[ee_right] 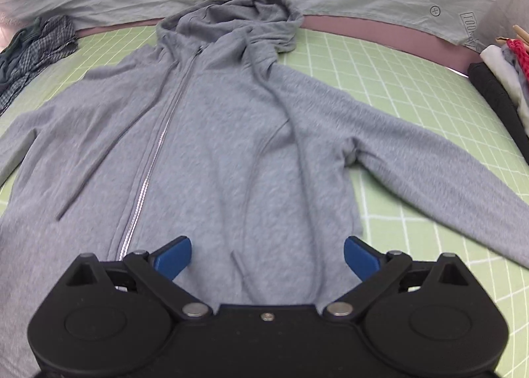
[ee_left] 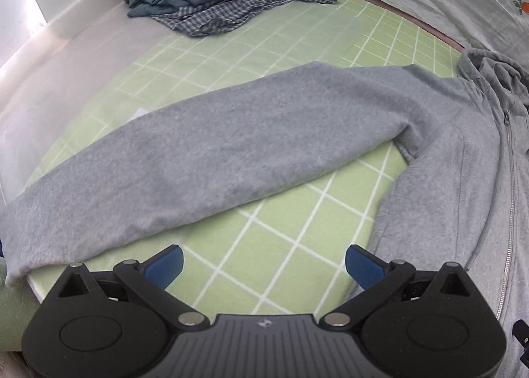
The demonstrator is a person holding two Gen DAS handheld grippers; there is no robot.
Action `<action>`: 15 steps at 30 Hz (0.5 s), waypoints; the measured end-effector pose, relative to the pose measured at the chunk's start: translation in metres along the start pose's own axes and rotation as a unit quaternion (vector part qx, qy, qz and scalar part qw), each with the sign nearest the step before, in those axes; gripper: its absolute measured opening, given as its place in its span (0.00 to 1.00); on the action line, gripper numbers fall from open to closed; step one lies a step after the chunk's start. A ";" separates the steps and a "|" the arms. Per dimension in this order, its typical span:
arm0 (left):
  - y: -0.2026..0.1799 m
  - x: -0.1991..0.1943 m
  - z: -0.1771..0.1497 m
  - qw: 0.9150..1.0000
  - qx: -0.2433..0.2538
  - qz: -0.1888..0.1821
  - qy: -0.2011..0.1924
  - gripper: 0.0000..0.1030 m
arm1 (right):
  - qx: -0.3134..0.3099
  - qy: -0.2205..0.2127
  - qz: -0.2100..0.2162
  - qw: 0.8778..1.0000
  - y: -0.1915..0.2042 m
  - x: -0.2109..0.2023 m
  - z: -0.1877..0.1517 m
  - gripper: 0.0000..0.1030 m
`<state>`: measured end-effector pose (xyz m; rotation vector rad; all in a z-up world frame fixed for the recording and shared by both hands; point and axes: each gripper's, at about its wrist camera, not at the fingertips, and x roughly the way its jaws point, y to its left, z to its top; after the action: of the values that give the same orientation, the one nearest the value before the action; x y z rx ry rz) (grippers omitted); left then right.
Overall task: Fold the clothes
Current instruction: 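Close the left gripper on the grey hoodie sleeve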
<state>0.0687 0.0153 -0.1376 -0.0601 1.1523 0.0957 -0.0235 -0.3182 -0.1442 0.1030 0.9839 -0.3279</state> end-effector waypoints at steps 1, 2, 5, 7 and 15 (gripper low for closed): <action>0.008 -0.002 -0.002 1.000 -0.001 0.002 -0.003 1.00 | -0.001 0.006 0.000 1.000 0.005 -0.001 -0.007 0.97; 0.016 -0.003 -0.003 1.000 -0.002 0.003 -0.006 1.00 | 0.002 0.008 0.000 1.000 0.009 -0.002 -0.013 0.97; 0.038 -0.005 -0.007 1.000 0.002 0.011 -0.014 1.00 | 0.033 0.002 -0.007 0.999 0.014 -0.009 -0.029 0.98; 0.049 -0.004 -0.008 1.000 0.013 0.017 -0.020 1.00 | 0.057 0.008 -0.008 0.998 0.013 -0.012 -0.038 1.00; 0.074 0.006 -0.011 0.996 0.063 0.039 -0.041 1.00 | 0.110 -0.006 -0.039 0.993 0.020 -0.028 -0.066 1.00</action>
<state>0.0536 0.0882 -0.1472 0.1005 1.0759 0.0944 -0.0846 -0.2775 -0.1586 0.2616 0.9386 -0.5083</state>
